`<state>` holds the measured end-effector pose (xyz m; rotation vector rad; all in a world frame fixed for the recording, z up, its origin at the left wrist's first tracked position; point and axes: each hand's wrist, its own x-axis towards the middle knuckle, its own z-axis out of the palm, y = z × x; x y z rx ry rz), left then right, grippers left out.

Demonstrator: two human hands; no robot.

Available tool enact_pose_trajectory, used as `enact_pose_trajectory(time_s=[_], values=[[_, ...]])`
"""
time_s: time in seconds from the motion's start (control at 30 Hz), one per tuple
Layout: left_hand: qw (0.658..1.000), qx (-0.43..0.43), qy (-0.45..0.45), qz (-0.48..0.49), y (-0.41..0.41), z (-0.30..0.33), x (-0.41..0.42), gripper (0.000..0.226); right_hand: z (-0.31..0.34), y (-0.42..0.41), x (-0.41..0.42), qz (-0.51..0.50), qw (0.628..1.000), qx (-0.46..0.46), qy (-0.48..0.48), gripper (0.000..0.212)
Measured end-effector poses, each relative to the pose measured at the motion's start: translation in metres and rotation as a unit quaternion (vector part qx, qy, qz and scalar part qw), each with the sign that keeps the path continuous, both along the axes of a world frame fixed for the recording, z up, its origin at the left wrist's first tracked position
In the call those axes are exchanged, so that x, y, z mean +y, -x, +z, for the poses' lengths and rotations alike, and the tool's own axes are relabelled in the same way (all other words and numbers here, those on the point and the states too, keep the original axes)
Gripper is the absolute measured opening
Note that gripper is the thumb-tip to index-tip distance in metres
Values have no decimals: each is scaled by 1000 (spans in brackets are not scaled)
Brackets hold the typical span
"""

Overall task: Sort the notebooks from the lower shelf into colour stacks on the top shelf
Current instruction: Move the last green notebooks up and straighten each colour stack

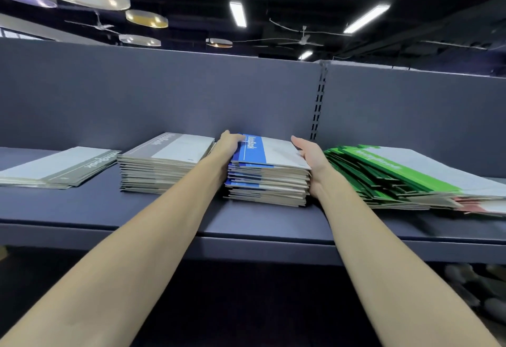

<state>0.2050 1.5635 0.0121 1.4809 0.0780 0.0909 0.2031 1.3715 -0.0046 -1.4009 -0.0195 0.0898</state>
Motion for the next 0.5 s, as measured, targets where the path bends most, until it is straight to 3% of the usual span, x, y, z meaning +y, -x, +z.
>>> enact_pose_trajectory(time_s=[0.13,0.3,0.5], values=[[999,-5,34,26,13,1,0,14,0,6,-3,-9,1000,1,-12,57],[998,15,47,-39,25,-1,1,32,-2,9,-2,-43,998,2,-42,85],[994,22,80,-68,26,-1,-1,33,-1,14,7,-11,1000,-3,-18,86]])
